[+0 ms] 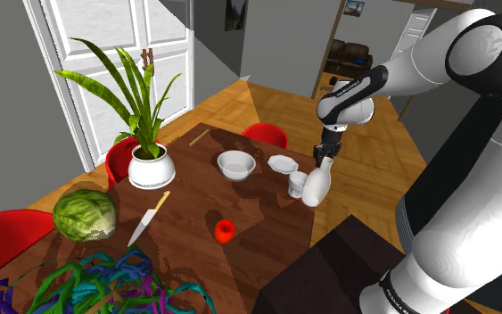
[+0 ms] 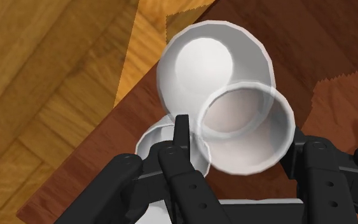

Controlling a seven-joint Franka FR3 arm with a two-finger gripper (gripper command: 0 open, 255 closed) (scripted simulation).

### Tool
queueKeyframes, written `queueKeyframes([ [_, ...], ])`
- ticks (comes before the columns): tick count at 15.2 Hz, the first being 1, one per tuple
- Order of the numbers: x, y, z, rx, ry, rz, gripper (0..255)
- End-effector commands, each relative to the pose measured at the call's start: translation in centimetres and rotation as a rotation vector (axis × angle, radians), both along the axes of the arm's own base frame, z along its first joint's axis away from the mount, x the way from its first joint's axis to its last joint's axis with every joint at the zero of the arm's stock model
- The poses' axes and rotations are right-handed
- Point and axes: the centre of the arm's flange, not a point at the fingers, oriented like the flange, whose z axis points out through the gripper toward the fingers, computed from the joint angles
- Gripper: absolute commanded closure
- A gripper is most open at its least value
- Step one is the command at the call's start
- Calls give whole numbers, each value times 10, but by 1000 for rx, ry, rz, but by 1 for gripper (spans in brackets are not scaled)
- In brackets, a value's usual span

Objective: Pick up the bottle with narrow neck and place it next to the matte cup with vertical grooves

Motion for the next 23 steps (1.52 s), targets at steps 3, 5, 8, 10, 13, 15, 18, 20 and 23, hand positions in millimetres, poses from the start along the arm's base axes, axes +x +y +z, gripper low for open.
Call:
queueKeyframes([
  [3, -1, 0, -21, 0, -1, 0, 255],
  [5, -1, 0, -32, 0, -1, 0, 255],
  [8, -1, 0, -47, 0, -1, 0, 255],
  [10, -1, 0, -58, 0, -1, 0, 255],
  [13, -1, 0, -74, 0, -1, 0, 255],
  [15, -1, 0, -84, 0, -1, 0, 255],
  [18, -1, 0, -92, 0, -1, 0, 255],
  [20, -1, 0, -92, 0, -1, 0, 255],
  [23, -1, 0, -92, 0, -1, 0, 255],
])
